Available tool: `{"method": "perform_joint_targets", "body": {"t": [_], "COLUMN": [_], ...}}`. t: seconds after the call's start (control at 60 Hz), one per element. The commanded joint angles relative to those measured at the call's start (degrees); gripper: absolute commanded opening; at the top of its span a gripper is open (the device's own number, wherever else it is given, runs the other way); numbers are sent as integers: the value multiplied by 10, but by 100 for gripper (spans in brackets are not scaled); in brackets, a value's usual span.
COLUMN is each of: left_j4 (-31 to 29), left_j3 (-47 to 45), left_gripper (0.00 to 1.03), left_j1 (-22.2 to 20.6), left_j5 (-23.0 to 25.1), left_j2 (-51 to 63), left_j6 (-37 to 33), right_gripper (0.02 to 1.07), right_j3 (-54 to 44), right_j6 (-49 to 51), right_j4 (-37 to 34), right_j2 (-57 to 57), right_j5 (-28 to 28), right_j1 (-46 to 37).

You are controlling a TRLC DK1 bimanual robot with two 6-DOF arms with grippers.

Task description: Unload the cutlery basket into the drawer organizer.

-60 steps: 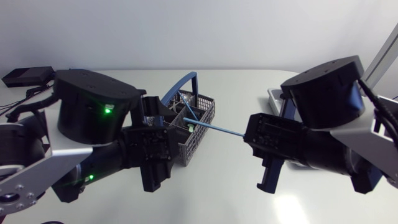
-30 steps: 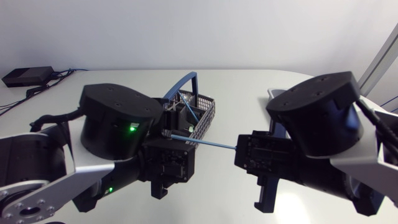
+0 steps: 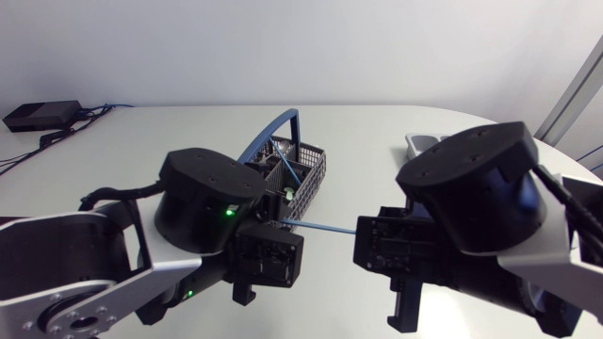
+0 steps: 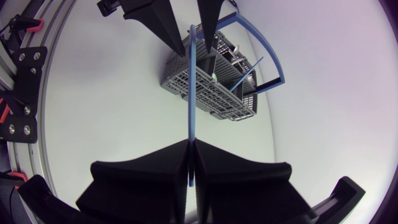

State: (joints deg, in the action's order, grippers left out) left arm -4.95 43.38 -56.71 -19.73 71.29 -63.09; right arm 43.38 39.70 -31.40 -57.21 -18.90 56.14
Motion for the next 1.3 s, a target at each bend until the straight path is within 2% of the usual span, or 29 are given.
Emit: {"method": "perform_joint_targets", "body": {"t": [0.0, 0.15, 0.267, 0.467, 0.517, 0.633, 0.7, 0.783, 0.933, 1.017, 1.05, 1.15, 1.283], "left_j4": [11, 25, 32, 29, 28, 28, 31, 30, 29, 29, 29, 29, 23], "left_j3": [-14, -17, -21, -25, -22, -15, -12, -2, 35, 60, 70, 85, 116], "left_gripper": [34, 22, 4, 4, 4, 4, 4, 4, 4, 4, 4, 4, 4], "left_j1": [-2, -2, -3, -2, 1, 7, 10, 14, 29, 34, 36, 38, 52], "left_j5": [-7, -8, -13, -15, -15, -11, -10, -6, 6, 6, 7, 10, 31], "left_j2": [10, 12, 12, 4, 4, 3, 3, 4, 16, 29, 34, 50, 79], "left_j6": [-17, -17, -15, 13, 30, 72, 97, 135, 223, 280, 302, 336, 405], "right_gripper": [8, 8, 9, 12, 23, 68, 79, 88, 89, 89, 89, 89, 89], "right_j3": [-10, -10, -8, 0, 3, 12, 12, 12, 30, 51, 60, 77, 86], "right_j6": [9, 8, 6, 2, -1, -34, -52, -86, -184, -241, -269, -316, -350], "right_j4": [-8, -7, -1, 18, 30, 40, 54, 71, 75, 71, 66, 59, 69], "right_j2": [4, 3, 2, 13, 28, 59, 74, 89, 81, 77, 71, 57, 48], "right_j5": [-7, -11, -15, -22, -27, -29, -29, -23, 58, 141, 196, 304, 354], "right_j1": [7, 8, 8, 10, 9, -5, -21, -54, -145, -210, -242, -302, -314]}}
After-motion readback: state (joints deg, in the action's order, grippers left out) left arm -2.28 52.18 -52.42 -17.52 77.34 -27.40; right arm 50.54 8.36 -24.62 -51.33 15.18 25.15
